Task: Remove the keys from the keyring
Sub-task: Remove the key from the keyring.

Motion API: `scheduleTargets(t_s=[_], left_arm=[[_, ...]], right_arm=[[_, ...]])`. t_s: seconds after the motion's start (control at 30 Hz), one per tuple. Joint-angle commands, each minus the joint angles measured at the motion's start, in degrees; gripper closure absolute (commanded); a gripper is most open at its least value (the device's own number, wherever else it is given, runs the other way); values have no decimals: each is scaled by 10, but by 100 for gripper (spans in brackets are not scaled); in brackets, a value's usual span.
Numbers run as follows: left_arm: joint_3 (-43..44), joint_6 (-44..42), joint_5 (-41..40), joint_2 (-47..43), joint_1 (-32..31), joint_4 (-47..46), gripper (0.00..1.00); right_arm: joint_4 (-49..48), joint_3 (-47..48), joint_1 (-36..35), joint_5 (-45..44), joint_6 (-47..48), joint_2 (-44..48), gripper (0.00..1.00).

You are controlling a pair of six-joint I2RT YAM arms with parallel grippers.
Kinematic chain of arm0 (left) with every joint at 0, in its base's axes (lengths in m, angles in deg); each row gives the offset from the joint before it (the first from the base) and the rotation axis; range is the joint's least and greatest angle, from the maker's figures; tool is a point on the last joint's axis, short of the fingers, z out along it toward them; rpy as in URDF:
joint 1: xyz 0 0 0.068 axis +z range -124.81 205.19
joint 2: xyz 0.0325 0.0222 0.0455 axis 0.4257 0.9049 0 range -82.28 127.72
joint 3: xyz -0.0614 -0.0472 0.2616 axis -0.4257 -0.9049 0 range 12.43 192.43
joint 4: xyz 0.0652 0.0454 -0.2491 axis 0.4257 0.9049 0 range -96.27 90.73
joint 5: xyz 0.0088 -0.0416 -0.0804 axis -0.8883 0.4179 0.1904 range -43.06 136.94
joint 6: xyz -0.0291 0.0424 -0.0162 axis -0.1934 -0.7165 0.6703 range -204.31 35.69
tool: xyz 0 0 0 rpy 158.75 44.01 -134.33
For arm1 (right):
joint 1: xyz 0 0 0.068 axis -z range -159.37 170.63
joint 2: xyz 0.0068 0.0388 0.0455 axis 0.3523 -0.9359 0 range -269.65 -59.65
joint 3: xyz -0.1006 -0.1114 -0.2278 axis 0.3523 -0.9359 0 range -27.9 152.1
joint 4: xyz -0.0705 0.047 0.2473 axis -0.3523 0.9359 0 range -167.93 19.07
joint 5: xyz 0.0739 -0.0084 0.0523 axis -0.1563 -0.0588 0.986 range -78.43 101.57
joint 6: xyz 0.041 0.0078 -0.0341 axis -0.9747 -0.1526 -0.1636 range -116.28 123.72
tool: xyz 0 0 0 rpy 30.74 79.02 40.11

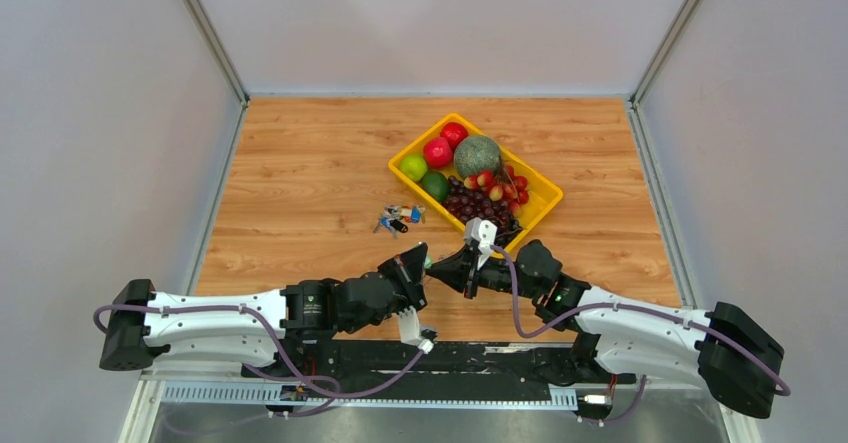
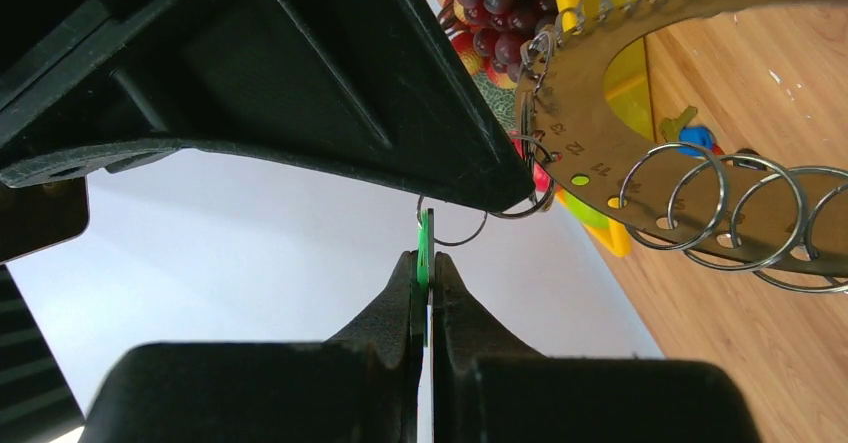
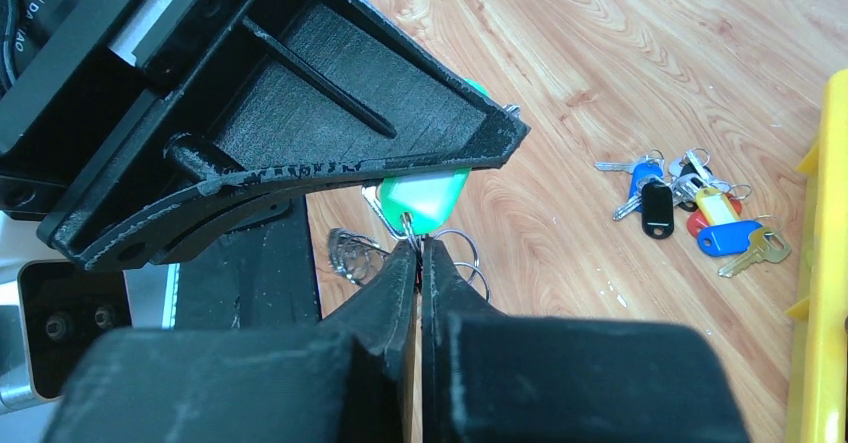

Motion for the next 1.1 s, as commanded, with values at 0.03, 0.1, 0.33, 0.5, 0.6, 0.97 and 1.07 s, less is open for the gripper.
scheduleTargets(t_s=[0.03, 0.1, 0.33, 0.5, 0.6, 0.97, 1.07], left_arm=[[22, 4, -6, -6, -1, -26, 100], [22, 4, -8, -7, -1, -26, 100], [22, 5, -9, -10, -1, -26, 100], [22, 5, -8, -11, -1, -26, 100], [22, 5, -9, -13, -1, -26, 100], [19, 2, -9, -17, -5, -25, 100], [18, 2, -10, -19, -5, -25, 100]], right_arm=[[-30, 3, -3, -1, -7, 15, 100], [-24, -4, -2, -7, -13, 26, 100], [-13, -42, -2, -26, -34, 88, 100], [-8, -54, -2, -40, -47, 113, 100], [-1, -52, 0, -47, -59, 109, 100], [-53, -53, 87, -8, -231, 80, 100], [-75, -61, 113, 7, -275, 76, 100]])
